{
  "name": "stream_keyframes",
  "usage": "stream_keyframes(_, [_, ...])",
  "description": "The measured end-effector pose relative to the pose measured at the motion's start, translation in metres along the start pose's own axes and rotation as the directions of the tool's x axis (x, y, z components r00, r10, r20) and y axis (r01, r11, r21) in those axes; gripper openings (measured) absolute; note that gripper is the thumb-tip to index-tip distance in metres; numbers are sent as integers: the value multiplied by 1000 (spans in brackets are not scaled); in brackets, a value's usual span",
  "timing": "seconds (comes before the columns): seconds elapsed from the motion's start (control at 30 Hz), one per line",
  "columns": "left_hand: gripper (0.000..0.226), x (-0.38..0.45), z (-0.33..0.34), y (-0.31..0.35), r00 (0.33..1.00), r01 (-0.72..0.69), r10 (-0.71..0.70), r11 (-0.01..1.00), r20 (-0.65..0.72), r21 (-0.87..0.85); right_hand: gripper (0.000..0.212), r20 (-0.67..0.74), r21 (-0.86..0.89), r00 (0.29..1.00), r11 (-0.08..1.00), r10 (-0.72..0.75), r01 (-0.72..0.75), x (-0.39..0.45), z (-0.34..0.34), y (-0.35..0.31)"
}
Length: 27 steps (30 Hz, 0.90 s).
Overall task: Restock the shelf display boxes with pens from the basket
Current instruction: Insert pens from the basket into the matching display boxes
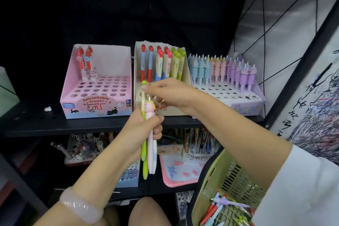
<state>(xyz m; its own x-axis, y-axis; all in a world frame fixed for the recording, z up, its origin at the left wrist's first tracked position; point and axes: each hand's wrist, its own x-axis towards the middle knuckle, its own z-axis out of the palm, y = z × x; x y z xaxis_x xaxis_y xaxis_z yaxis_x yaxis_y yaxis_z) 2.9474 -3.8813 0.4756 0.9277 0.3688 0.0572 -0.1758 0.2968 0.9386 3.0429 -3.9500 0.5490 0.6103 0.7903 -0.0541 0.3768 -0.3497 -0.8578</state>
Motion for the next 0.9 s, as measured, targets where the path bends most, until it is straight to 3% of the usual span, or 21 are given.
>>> stream_keyframes(0.1, [21, -2, 4, 2, 1000, -5, 4, 1000, 28, 22, 23, 29, 123, 998, 990, 62, -65, 3, 3, -1])
stream_keyframes(0.2, [22, 0, 3, 7, 999, -12, 10, 999, 41, 47, 22, -93, 91, 994, 993, -63, 71, 4, 2, 0])
stream_keyframes(0.3, [20, 3, 5, 13, 995, 5, -14, 996, 97, 91, 31, -223, 171, 963, 967, -150, 190, 4, -6, -3])
stream_keyframes(0.43, [21, 8, 6, 17, 994, 32, -44, 994, 104, 109, 31, -363, 167, 916, 955, -173, 247, 7, -18, -9])
stream_keyframes(0.57, [13, 4, -2, 13, 985, 91, -109, 987, 132, 136, 29, -541, 330, 837, 892, -90, 309, 14, -46, -17])
stream_keyframes(0.67, [12, 2, -15, 10, 993, 102, -107, 990, 46, 97, 27, -726, 56, 664, 947, -179, 316, 19, -75, -10])
stream_keyframes(0.73, [14, 4, -21, 12, 997, 77, -76, 994, -17, 78, 22, -760, -143, 591, 957, -270, 253, 21, -82, 0])
stream_keyframes(0.9, [15, 7, -18, 13, 994, -25, 33, 997, -106, 74, 20, -700, -395, 610, 913, -372, 104, 27, -80, 15])
